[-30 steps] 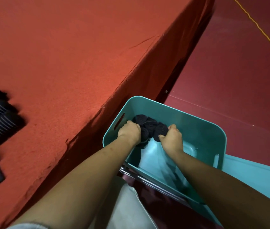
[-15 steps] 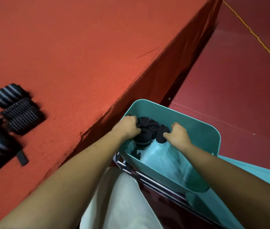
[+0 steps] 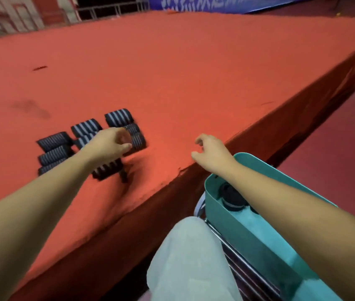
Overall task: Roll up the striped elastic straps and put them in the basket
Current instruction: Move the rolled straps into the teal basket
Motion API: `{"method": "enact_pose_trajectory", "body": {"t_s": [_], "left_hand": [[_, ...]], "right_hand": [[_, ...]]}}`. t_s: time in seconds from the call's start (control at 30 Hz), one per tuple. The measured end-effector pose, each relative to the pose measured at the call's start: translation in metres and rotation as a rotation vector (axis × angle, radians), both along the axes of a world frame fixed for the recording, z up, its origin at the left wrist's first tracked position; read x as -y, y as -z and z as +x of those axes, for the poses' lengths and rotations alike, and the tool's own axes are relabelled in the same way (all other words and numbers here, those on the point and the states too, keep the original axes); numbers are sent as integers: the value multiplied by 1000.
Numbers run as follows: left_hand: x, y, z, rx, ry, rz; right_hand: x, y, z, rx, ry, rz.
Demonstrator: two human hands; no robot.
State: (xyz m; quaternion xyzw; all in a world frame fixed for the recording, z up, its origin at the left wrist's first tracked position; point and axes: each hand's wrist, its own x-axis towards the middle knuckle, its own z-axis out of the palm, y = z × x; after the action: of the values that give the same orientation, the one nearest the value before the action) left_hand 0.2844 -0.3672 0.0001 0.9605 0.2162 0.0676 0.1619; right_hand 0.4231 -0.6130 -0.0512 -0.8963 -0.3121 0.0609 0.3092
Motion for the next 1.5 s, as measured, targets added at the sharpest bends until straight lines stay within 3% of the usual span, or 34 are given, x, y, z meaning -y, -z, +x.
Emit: {"method": "enact_pose_trajectory", "body": {"t_s": [0.17,0.37,0.6,0.73,0.83,0.93,1.03,1.23,1.4,1.5], "left_hand": [[-74,4,-89,-10,-236,82],[-119,23,-131,-97,-318,55],[-143,39,-126,-252,-291,57],[-146,39,-120,-296,-273,18],[-144,40,-124,-238,-300,-34],[-140,39,-132,-114,-334,-102],[-130,32,-139,55,-359,-254],[-76,6,-120,330,-221,-680],[-6,-7,-63,344,-36,-861],[40,-3,-20,279,57,-915]], "right_hand": [[-101,-17,-46,74,-296,-16],[-191,-16,-89,165,-567,-89],[-242,-28,-85,407,-745,-451],[-253,-40,-86,329,-776,-610],[-254,-36,-90,86,-777,-593],[-244,-35,-92,5,-749,-566],[-223,-29,-91,-65,-698,-435],[-153,-33,-71,-570,-551,169],[-57,-53,-45,-791,-373,449],[2,-52,-21,-797,-199,494]]}}
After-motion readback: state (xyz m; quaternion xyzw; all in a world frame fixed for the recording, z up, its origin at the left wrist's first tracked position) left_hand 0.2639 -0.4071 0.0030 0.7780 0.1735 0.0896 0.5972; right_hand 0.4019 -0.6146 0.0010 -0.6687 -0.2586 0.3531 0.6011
